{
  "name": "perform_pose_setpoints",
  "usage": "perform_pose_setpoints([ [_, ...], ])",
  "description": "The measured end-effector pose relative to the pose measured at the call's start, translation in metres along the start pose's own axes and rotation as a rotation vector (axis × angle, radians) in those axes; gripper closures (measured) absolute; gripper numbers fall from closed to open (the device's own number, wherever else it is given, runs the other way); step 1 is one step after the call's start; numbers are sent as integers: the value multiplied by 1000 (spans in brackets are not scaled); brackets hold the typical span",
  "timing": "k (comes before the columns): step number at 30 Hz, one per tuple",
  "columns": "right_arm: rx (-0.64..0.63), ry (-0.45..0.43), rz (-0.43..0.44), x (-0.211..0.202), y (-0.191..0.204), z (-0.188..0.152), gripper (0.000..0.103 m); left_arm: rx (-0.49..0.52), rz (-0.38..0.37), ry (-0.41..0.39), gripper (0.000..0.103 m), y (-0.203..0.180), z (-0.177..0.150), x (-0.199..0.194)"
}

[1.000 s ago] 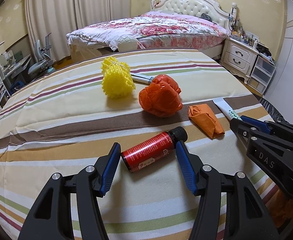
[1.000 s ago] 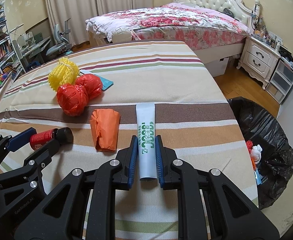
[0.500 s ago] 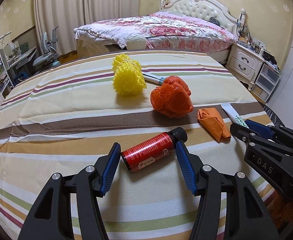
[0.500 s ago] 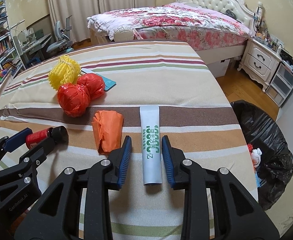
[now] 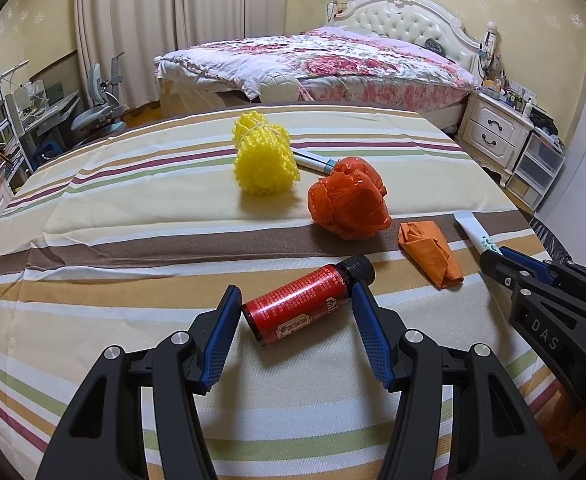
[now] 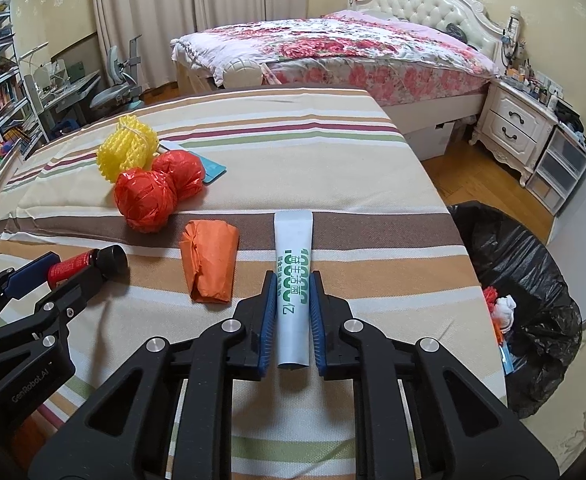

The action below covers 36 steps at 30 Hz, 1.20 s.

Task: Collect trash
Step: 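Carry the red can and white tube over the bin and release both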

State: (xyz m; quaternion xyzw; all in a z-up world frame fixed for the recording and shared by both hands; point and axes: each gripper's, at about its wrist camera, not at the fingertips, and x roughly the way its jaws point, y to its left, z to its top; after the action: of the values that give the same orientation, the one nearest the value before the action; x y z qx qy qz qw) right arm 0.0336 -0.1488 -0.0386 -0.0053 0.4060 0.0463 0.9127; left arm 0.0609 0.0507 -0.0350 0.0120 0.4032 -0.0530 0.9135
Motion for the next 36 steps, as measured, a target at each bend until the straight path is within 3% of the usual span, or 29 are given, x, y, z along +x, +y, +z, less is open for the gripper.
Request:
perform_pose_setpoints([
  [15, 69, -62, -62, -37, -43, -8, 87, 26, -64, -41, 46, -33, 8, -17],
  [36, 259, -114, -249, -60, -161, -18, 87, 207, -218, -105, 46, -169, 41, -10],
])
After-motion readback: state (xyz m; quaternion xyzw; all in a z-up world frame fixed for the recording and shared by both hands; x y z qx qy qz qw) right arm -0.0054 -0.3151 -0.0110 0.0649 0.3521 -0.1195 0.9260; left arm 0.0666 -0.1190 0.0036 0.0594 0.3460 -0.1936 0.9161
